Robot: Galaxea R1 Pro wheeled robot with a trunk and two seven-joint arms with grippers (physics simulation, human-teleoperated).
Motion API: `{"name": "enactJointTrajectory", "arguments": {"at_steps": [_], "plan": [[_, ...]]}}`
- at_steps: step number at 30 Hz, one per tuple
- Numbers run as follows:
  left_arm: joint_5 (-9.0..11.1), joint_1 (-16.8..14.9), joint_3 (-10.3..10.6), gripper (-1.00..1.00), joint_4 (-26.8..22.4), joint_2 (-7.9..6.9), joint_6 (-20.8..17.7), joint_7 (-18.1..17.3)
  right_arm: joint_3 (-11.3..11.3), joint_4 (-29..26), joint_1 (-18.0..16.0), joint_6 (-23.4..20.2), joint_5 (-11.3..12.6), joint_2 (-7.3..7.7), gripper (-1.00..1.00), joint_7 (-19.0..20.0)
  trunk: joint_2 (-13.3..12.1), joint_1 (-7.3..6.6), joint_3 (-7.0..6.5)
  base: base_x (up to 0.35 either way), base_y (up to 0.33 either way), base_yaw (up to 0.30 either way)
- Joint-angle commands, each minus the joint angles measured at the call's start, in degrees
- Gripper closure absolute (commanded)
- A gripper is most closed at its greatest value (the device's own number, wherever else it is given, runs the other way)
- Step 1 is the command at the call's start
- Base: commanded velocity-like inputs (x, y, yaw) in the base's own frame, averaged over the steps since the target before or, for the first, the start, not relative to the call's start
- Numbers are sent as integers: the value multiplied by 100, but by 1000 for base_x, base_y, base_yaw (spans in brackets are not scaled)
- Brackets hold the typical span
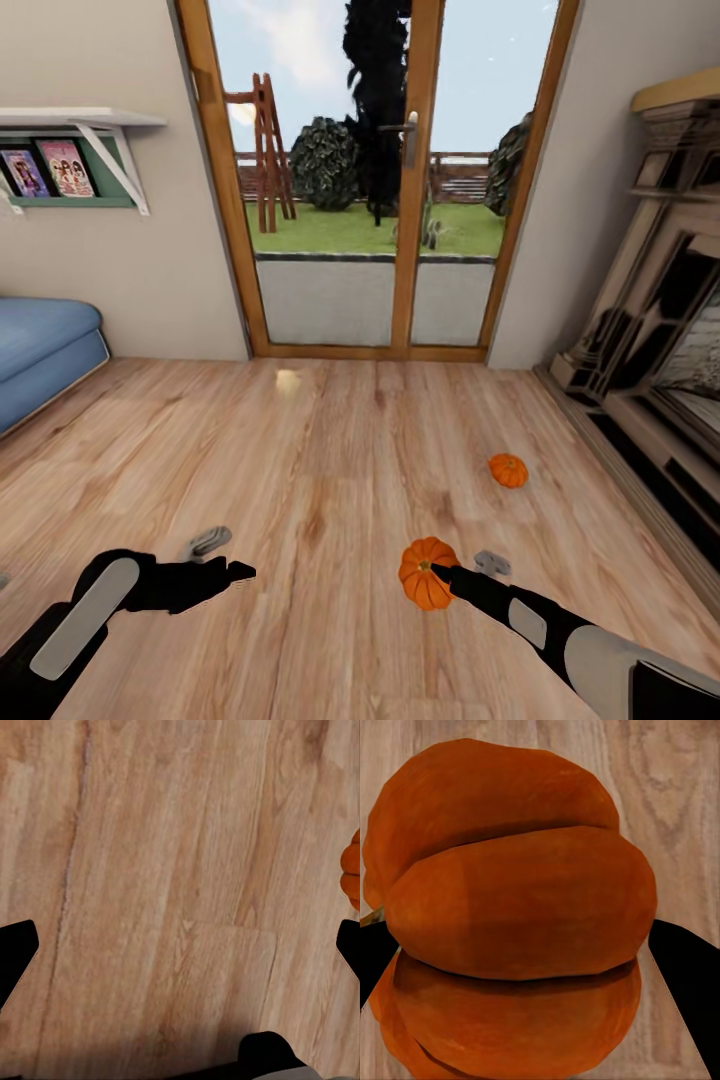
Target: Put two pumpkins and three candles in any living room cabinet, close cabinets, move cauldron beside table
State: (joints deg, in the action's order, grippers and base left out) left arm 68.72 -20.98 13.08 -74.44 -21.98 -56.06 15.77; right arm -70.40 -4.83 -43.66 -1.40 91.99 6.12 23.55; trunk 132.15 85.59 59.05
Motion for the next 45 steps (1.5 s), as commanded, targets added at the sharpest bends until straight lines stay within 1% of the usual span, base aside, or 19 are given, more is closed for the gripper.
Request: {"name": "enactJointTrajectory", "arguments": {"at_steps": [1, 8, 24, 30, 45], "plan": [[58, -5, 10, -100, -6, -6, -3, 58, -9, -6, -6, -16, 65, 3, 100, 18, 2, 2, 5, 327, 0, 1], [-16, -6, 10, -100, -7, 3, -4, 58, -9, -3, -2, -16, 65, 3, 100, 18, 2, 2, 5, 327, 0, 0], [-26, -8, 10, -100, -9, -2, -2, 58, -9, -1, -4, -8, 67, 3, 100, 12, 2, 2, 5, 327, 0, 0], [-26, -5, 10, -100, -9, -6, -2, 58, -9, -1, -4, 197, 88, 3, 100, 12, 2, 2, 5, 327, 0, 0], [-53, -5, 18, -100, -9, 5, -2, 56, -7, -1, -3, 236, 94, 3, 100, 13, 2, 2, 5, 317, 0, 0]]}}
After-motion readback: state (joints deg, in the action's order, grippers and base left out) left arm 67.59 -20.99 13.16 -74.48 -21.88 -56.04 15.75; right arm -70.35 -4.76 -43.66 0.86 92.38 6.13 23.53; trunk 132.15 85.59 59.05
